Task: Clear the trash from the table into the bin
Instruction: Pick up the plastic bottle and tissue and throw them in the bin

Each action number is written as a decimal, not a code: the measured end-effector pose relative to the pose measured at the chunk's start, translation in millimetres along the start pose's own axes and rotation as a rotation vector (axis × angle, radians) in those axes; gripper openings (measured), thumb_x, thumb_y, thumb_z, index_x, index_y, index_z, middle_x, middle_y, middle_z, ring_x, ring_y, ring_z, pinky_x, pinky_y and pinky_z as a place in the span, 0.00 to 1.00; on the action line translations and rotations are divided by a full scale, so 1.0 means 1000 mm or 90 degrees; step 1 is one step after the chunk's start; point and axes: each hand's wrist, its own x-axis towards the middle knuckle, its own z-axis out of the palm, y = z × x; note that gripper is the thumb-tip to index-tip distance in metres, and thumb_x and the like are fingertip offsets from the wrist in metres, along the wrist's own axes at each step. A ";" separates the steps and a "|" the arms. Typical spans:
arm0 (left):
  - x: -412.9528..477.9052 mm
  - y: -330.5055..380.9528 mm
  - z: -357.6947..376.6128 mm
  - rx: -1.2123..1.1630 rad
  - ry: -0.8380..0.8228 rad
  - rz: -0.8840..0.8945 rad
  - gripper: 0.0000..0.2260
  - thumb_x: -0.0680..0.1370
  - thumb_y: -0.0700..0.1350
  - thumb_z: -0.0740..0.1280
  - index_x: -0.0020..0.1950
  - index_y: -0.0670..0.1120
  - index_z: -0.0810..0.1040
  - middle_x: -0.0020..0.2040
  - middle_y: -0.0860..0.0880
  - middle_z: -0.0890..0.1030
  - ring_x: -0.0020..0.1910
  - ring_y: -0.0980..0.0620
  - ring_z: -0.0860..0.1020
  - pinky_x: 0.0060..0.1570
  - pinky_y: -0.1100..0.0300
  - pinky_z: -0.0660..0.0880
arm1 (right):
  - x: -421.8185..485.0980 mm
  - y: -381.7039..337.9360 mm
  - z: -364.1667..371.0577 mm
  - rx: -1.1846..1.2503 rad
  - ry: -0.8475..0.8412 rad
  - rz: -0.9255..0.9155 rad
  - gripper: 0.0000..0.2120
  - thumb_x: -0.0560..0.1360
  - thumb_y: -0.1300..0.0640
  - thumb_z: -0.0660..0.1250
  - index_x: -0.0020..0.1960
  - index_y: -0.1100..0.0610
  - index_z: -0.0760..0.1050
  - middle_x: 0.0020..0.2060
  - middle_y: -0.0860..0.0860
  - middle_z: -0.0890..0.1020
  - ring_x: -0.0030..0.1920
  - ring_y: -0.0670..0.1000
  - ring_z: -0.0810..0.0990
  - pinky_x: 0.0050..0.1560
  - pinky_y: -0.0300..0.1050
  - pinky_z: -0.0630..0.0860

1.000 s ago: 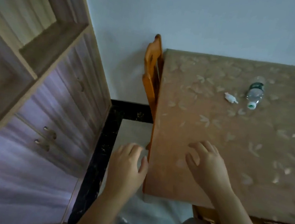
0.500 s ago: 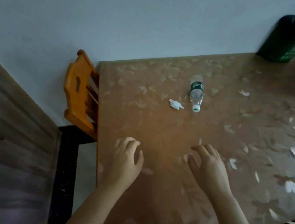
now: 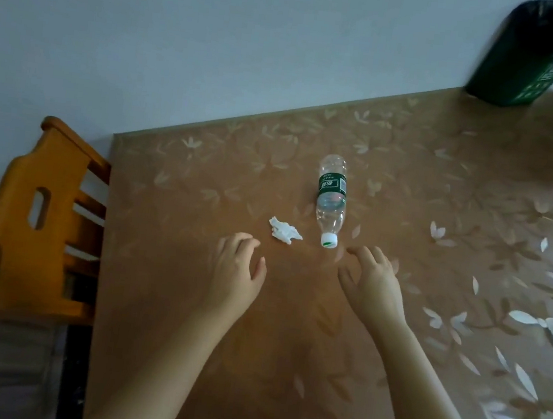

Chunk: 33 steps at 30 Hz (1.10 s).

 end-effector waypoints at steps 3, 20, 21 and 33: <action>0.021 -0.009 0.031 -0.008 -0.030 -0.005 0.10 0.69 0.40 0.69 0.48 0.39 0.79 0.48 0.42 0.80 0.45 0.40 0.78 0.46 0.52 0.73 | 0.034 0.010 0.020 0.038 -0.006 0.047 0.13 0.72 0.58 0.66 0.55 0.62 0.73 0.47 0.59 0.76 0.49 0.60 0.74 0.39 0.45 0.66; 0.058 -0.037 0.133 -0.060 -0.119 -0.029 0.13 0.64 0.37 0.75 0.47 0.43 0.81 0.46 0.44 0.79 0.43 0.40 0.78 0.40 0.49 0.77 | 0.086 0.028 0.094 0.133 0.017 0.190 0.25 0.73 0.47 0.66 0.66 0.51 0.63 0.54 0.55 0.73 0.48 0.57 0.77 0.39 0.46 0.72; 0.058 -0.038 0.135 -0.063 -0.119 -0.034 0.12 0.64 0.36 0.75 0.46 0.43 0.81 0.45 0.44 0.79 0.43 0.40 0.77 0.39 0.49 0.77 | 0.086 0.030 0.095 0.138 0.014 0.192 0.25 0.73 0.49 0.66 0.66 0.51 0.63 0.54 0.55 0.73 0.48 0.57 0.77 0.39 0.46 0.72; 0.012 -0.031 0.104 -0.089 -0.142 -0.032 0.08 0.64 0.31 0.72 0.37 0.41 0.77 0.38 0.44 0.76 0.35 0.44 0.76 0.32 0.53 0.73 | 0.043 0.027 0.087 0.167 -0.015 0.200 0.23 0.72 0.55 0.67 0.65 0.55 0.66 0.52 0.54 0.76 0.50 0.54 0.74 0.44 0.45 0.69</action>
